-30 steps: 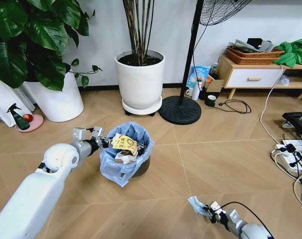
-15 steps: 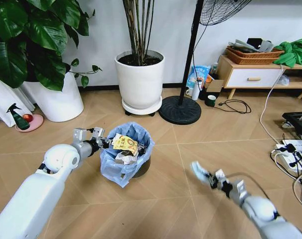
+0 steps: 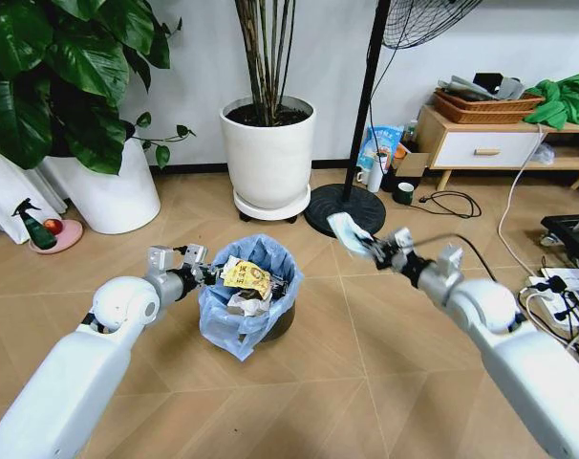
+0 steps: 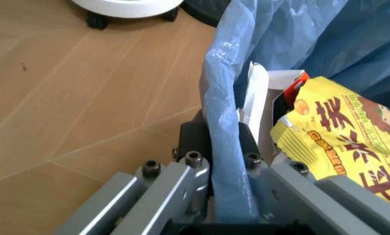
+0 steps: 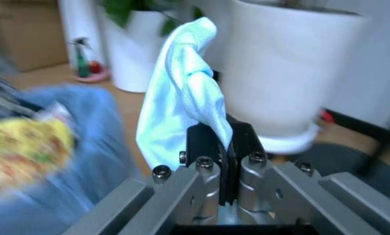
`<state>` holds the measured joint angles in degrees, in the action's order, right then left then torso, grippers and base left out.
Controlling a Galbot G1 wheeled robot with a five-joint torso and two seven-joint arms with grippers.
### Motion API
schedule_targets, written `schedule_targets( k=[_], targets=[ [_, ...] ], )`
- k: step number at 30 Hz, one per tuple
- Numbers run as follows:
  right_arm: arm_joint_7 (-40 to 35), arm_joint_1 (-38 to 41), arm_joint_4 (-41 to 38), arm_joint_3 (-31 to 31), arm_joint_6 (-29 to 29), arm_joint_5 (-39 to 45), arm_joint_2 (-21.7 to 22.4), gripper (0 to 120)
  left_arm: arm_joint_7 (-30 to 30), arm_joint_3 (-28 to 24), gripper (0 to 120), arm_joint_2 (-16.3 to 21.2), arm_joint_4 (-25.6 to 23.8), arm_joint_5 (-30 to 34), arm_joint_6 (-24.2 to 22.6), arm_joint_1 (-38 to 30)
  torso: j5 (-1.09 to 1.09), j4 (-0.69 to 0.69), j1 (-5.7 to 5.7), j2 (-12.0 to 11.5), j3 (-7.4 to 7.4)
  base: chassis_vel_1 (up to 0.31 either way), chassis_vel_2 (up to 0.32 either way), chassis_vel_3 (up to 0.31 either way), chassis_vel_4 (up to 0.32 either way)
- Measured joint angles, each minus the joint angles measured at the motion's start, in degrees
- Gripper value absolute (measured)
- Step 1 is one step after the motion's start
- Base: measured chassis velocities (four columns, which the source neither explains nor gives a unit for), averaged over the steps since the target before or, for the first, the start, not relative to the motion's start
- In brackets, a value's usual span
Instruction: Pick up the trash bin and place the garbage on the floor into it.
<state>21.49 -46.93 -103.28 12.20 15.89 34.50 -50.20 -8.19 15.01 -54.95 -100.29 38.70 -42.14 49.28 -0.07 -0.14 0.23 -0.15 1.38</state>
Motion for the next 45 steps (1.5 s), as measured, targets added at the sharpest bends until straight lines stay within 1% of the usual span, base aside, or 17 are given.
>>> schedule_targets(
  k=[2, 4, 5, 13, 14, 16, 24, 27, 29, 30, 31, 33, 38, 40, 41, 43, 45],
  targets=[
    [-0.32, 5.88, -0.46, -5.51, 0.99, 1.95, -0.12, 0, 0.05, -0.19, 0, -0.19, 0.30, -0.04, 0.00, -0.18, 0.00, 0.02, 0.00, 0.00, 0.00, 0.000, 0.000, 0.000, 0.000],
    [-0.43, 7.57, -0.47, -7.29, 1.24, 2.40, -0.33, 0, 0.06, -0.25, 0, -0.22, 0.42, -0.04, 0.00, -0.28, -0.02, 0.02, 0.00, 0.00, -0.01, 0.000, 0.000, 0.000, 0.000],
    [-0.64, 10.84, -0.33, -11.11, 1.65, 3.12, -1.08, 0, 0.08, -0.46, 0, -0.23, 0.65, -0.05, 0.00, -0.60, 0.02, 0.02, 0.00, 0.00, 0.00, 0.000, 0.000, 0.000, 0.000],
    [-0.95, 14.77, 0.65, -17.17, 2.05, 3.87, -2.53, 0, 0.07, -1.12, 0, -0.04, 0.95, -0.03, 0.00, -1.39, -0.01, 0.02, 0.00, 0.00, 0.00, 0.000, 0.000, 0.000, 0.000],
    [-0.98, 17.20, 2.45, -21.67, 2.06, 3.81, -3.81, 0, 0.06, -1.43, 0, 0.21, 1.14, 0.08, 0.00, -2.04, 0.02, 0.02, 0.00, 0.00, 0.00, 0.000, 0.000, 0.000, 0.000],
    [-0.98, 18.63, 3.70, -24.62, 2.47, 3.53, -4.93, 0, -0.06, -1.56, 0, 0.53, 1.27, 0.25, 0.00, -2.44, 0.01, 0.01, 0.00, 0.00, 0.00, 0.000, 0.000, 0.000, 0.000],
    [-1.11, 19.73, 4.42, -27.49, 4.05, 3.32, -6.07, 0, -0.24, -1.61, 0, 0.80, 1.54, 0.30, 0.00, -2.79, 0.01, 0.01, 0.00, 0.00, 0.00, 0.000, 0.000, 0.000, 0.000],
    [-1.04, 19.88, 4.69, -28.50, 4.80, 2.08, -6.22, 10, -0.29, -1.70, 0, 0.76, 1.75, 0.32, 0.00, -3.04, 0.01, 0.01, 0.00, 0.00, -0.01, 0.000, 0.000, 0.000, 0.000],
    [-1.04, 19.88, 4.69, -28.50, 4.80, 2.08, -6.22, 10, -0.29, -1.70, 0, 0.76, 1.75, 0.32, 0.00, -3.04, 0.01, 0.01, 0.00, 0.00, -0.01, 0.000, 0.000, 0.000, 0.000],
    [-1.37, 19.84, 4.72, -28.84, 4.90, 1.40, -6.30, 23, -0.30, -1.72, 0, 0.64, 1.89, 0.32, 0.00, -3.20, 0.01, 0.00, 0.00, 0.00, -0.01, 0.000, 0.000, 0.000, 0.000],
    [-1.71, 19.77, 4.72, -29.01, 4.90, 1.16, -6.32, 28, -0.31, -1.72, 0, 0.62, 1.95, 0.32, 0.00, -3.28, 0.01, 0.00, 0.00, 0.01, -0.01, 0.000, 0.000, 0.000, 0.000],
    [-1.79, 19.75, 4.72, -29.06, 4.90, 1.11, -6.34, 30, -0.31, -1.72, 0, 0.60, 1.98, 0.32, 0.00, -3.32, 0.01, 0.00, 0.00, 0.01, -0.01, 0.000, 0.000, 0.000, 0.000],
    [-2.29, 19.64, 4.88, -29.34, 4.80, 0.88, -6.53, 57, -0.32, -1.75, 0, 0.46, 2.18, 0.30, 0.00, -3.47, 0.01, 0.00, 0.00, 0.01, -0.01, 0.000, 0.000, 0.000, 0.000],
    [-2.29, 19.64, 4.88, -29.34, 4.80, 0.88, -6.53, 57, -0.32, -1.75, 0, 0.46, 2.18, 0.30, 0.00, -3.47, 0.01, 0.00, 0.00, 0.01, -0.01, 0.000, 0.000, 0.000, 0.000],
    [-2.77, 19.64, 5.02, -29.43, 4.78, 1.09, -6.70, 61, -0.32, -1.74, 0, 0.34, 2.23, 0.29, 0.00, -3.48, 0.02, 0.01, 0.00, 0.01, -0.01, 0.000, 0.000, 0.000, 0.000],
    [-3.36, 19.66, 5.60, -29.45, 4.68, 1.27, -6.76, 79, -0.32, -1.58, 0, 0.44, 2.20, 0.28, 0.00, -3.48, 0.02, 0.01, 0.00, 0.00, -0.01, 0.000, 0.000, 0.000, 0.000],
    [-3.44, 19.64, 5.72, -29.40, 4.65, 1.27, -6.71, 83, -0.31, -1.54, 0, 0.47, 2.13, 0.29, 0.00, -3.48, 0.02, 0.01, 0.00, 0.00, -0.01, 0.000, 0.000, 0.000, 0.000]
  ],
)
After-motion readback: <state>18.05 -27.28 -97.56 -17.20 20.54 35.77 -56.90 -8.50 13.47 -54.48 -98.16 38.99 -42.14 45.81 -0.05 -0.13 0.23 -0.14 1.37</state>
